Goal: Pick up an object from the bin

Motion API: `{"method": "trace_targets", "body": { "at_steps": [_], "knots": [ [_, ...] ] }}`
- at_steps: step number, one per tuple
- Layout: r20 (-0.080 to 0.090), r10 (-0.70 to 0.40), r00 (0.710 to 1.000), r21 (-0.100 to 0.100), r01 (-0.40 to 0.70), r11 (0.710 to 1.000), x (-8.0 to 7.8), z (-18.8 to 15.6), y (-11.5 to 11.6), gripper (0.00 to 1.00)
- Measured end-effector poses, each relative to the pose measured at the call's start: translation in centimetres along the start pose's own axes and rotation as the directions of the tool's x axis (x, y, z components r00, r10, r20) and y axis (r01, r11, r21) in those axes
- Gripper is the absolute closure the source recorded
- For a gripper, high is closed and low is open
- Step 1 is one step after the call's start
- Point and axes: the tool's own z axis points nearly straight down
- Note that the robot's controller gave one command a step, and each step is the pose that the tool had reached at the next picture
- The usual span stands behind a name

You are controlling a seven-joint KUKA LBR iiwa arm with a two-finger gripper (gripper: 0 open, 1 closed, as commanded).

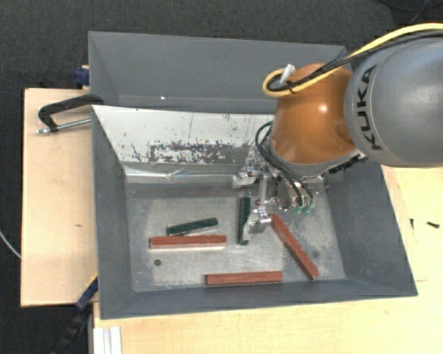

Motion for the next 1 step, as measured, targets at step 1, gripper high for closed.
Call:
{"method": "trace_targets", "body": {
  "at_steps": [1],
  "knots": [
    [-0.013, -0.343, 0.939, -0.002, 0.343, 0.939, 0.38, 7.82, 2.00, 1.00]
  ]
}}
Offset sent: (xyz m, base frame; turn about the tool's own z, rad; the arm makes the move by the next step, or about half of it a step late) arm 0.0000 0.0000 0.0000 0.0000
